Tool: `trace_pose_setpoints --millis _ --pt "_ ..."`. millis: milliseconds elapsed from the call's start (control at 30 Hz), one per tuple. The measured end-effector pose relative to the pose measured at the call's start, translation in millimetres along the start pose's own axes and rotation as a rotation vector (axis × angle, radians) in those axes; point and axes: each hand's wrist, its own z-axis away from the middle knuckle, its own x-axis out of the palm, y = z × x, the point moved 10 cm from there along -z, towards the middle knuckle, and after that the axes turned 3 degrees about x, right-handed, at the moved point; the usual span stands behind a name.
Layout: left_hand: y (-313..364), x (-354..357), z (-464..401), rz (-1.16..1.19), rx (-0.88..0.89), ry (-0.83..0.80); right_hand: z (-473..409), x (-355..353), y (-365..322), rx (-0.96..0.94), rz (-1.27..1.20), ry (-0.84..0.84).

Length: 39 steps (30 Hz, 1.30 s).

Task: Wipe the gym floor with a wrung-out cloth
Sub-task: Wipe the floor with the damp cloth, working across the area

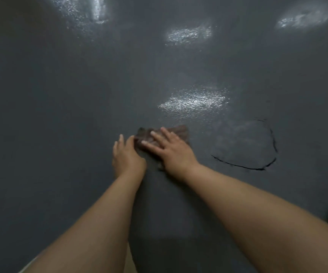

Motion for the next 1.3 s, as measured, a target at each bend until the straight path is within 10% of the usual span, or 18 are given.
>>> trace_pose_setpoints --millis 467,867,1300 --pt "123.6 87.0 56.1 -0.385 0.294 -0.302 109.5 -77.1 269.1 0.881 -0.161 0.408" --pt "127.3 89.1 51.0 -0.400 0.236 -0.271 23.6 -41.3 136.0 0.178 0.062 0.067" --pt "124.4 93.4 48.2 -0.434 0.230 -0.326 -16.1 -96.8 210.5 0.419 -0.066 0.210"
